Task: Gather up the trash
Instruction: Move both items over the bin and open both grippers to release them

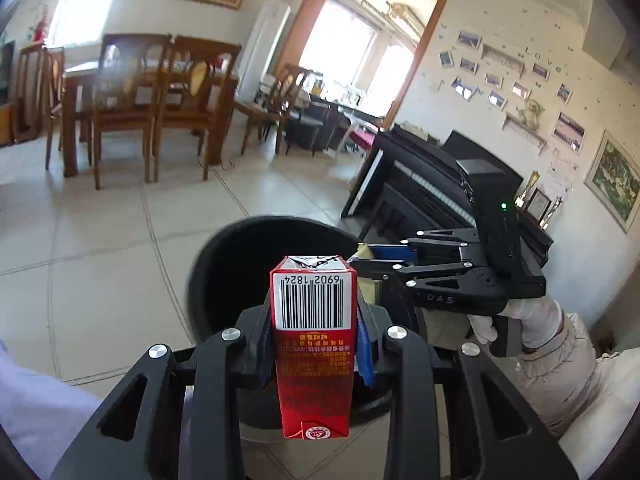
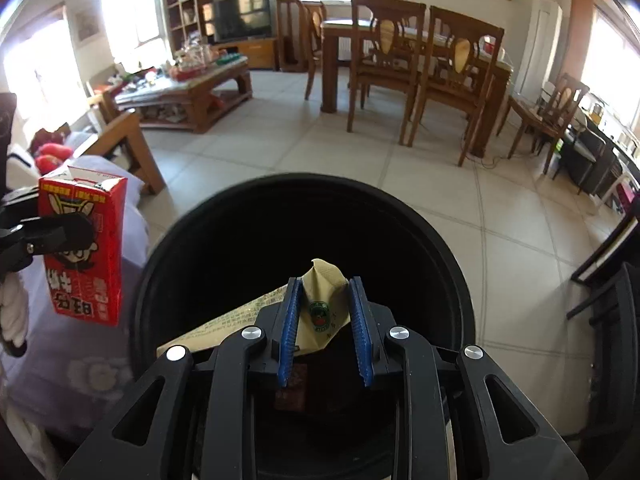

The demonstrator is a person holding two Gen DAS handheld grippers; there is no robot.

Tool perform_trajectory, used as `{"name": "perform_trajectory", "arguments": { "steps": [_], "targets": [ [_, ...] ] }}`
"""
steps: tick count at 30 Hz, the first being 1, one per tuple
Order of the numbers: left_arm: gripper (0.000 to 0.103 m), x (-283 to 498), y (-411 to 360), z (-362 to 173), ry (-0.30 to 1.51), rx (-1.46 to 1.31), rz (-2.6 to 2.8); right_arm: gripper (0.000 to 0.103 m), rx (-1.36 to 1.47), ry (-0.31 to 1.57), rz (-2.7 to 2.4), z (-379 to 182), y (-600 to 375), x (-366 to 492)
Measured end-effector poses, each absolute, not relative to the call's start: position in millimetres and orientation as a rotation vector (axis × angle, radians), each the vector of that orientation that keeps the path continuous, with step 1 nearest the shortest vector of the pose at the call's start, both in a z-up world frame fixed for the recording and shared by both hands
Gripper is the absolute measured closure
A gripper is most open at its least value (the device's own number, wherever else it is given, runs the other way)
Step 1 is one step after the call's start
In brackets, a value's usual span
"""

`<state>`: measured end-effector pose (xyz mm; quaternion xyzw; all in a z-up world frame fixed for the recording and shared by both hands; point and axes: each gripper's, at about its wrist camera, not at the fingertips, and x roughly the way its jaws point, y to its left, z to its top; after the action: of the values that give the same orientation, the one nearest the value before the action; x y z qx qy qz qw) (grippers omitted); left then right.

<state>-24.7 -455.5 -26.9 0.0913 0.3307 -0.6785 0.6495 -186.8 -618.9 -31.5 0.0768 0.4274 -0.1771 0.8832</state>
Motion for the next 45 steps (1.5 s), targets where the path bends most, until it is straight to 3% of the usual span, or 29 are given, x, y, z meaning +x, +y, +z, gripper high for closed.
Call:
{"name": "perform_trajectory", "arguments": {
  "steps": [9,19,22,26,27,29,30,33,34,36,38,42,45],
  "targets": [
    [0.07,-41.0,-509.3,-79.0,0.864,0.377,-1.477,0.078,0.118,1.076,-0.35,-91.9,-642.7,-161.5],
    [0.068,-39.1,-511.3,-95.4,0.89,0.452,-1.412,0.077,0.114,1.101,-0.339,-113.5,-636.7,-158.8],
    [0.068,-40.7,-509.9,-95.1,0.886,0.464,-1.409,0.065,0.11,1.094,-0.344,-114.5,-632.9,-160.1],
    [0.068,-39.4,-504.5,-91.1,0.871,0.456,-1.407,0.063,0.112,1.08,-0.351,-110.1,-627.6,-167.3],
    [0.065,-39.5,-501.3,-88.4,0.866,0.445,-1.408,0.063,0.113,1.073,-0.354,-108.7,-627.2,-168.4],
    [0.049,-40.2,-493.7,-81.6,0.84,0.421,-1.403,0.063,0.116,1.052,-0.36,-104.3,-622.0,-172.5],
    [0.046,-41.0,-484.9,-75.2,0.815,0.399,-1.402,0.06,0.119,1.031,-0.36,-100.6,-620.1,-174.7],
    [0.041,-43.1,-459.2,-56.5,0.754,0.332,-1.399,0.041,0.128,0.928,-0.362,-86.3,-605.0,-185.8],
    [0.038,-43.8,-448.4,-49.5,0.734,0.308,-1.394,0.032,0.131,0.886,-0.356,-79.5,-598.7,-189.1],
    [0.027,-46.0,-423.3,-36.9,0.681,0.26,-1.371,0.025,0.142,0.802,-0.335,-65.4,-582.1,-194.7],
    [0.019,-48.4,-395.3,-25.5,0.627,0.222,-1.342,0.024,0.144,0.746,-0.292,-53.7,-562.9,-196.2],
    [0.018,-46.4,-330.4,-5.6,0.555,0.166,-1.256,0.015,0.113,0.657,-0.19,-34.3,-512.6,-185.6],
    [0.005,-35.2,-280.8,3.7,0.54,0.117,-1.16,0.009,0.079,0.633,-0.082,-23.8,-467.4,-166.1]
  ]
}}
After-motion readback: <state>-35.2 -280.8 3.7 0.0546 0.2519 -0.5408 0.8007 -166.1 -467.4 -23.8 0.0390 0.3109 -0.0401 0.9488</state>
